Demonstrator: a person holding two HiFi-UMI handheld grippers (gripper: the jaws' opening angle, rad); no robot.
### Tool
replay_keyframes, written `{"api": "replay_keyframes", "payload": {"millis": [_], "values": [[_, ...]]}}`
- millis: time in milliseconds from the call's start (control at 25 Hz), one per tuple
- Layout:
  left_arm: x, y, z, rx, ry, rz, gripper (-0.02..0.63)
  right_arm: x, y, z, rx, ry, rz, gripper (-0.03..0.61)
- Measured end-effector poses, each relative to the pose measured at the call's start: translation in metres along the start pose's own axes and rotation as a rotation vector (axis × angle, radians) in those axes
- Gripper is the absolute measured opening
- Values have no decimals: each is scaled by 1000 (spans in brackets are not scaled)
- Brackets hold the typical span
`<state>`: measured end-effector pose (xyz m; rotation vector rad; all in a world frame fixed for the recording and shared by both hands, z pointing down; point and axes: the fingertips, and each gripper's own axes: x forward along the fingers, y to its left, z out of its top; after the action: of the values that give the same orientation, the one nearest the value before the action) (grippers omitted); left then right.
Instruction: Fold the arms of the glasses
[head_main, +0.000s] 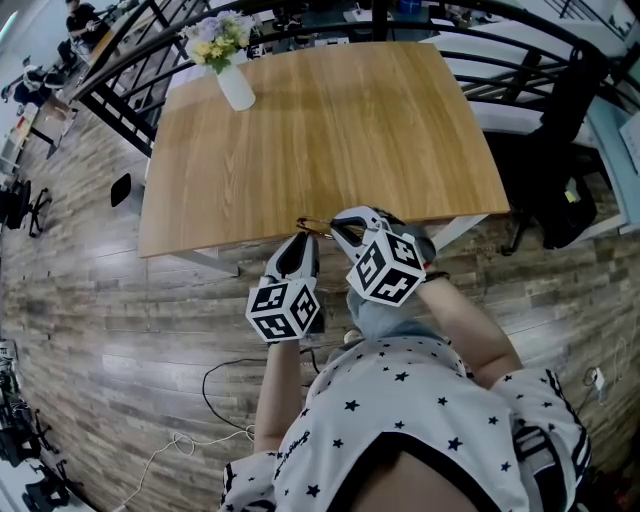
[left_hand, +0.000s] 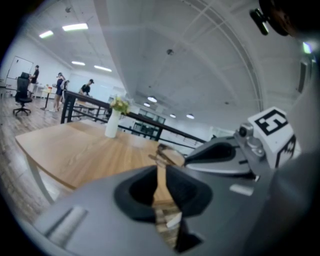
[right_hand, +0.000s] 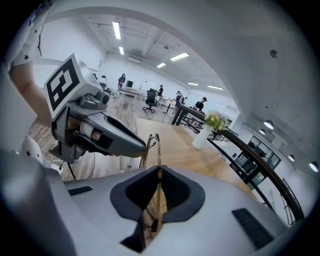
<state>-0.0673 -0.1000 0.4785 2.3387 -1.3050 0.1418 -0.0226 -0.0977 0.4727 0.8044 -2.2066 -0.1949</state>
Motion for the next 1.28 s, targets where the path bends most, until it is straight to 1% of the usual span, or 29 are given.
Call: {"api": "replay_keyframes", "payload": {"millis": [320,720,920,1120,1280], "values": [[21,9,4,-1,31,-11,52,18,-20,-6,27,21,5,21],[49,32,6,-15,76,-12,21,61,-52,-22,50,73,11,21],[66,50,11,-23,75,17,8,91,-70,-37,53,116,27,21],[81,63,19,-38,71,39,6,117,-90,-55,31,164,22,20],[94,72,26,-53,68,57,6,140,-102,-68,4,198,44,21]]}}
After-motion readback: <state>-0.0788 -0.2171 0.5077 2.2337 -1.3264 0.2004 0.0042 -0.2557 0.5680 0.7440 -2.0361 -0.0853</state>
